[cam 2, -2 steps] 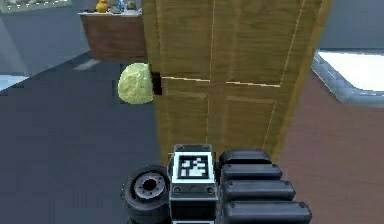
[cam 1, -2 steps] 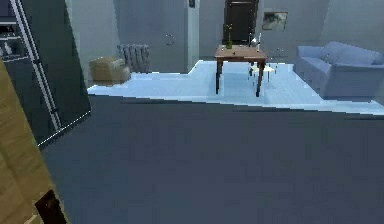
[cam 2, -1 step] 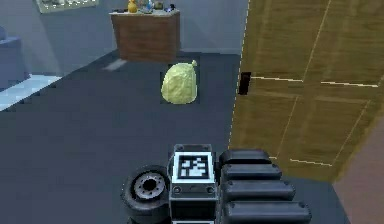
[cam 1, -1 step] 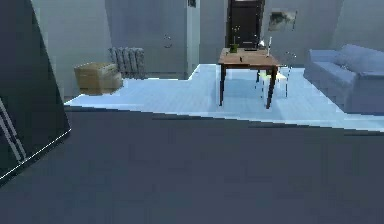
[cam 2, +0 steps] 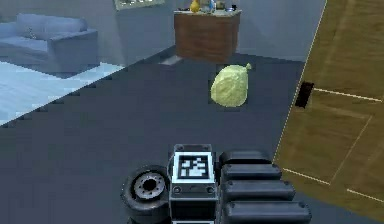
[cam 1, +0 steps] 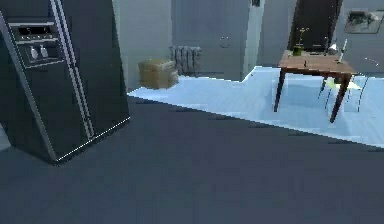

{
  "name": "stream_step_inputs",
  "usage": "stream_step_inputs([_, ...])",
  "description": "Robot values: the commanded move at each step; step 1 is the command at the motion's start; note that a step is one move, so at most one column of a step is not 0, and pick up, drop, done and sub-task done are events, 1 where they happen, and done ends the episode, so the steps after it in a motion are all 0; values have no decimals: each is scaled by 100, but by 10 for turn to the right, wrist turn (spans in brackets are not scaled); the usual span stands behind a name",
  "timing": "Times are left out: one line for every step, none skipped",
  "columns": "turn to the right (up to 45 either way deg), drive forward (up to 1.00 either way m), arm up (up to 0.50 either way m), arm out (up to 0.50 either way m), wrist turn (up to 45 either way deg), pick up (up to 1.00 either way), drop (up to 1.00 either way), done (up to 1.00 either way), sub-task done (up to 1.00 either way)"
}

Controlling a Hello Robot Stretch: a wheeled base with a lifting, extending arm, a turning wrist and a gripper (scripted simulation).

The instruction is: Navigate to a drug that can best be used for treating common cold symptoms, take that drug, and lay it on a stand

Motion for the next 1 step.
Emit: stream_step_inputs([0,100,0,0,0,0,0,0,0])
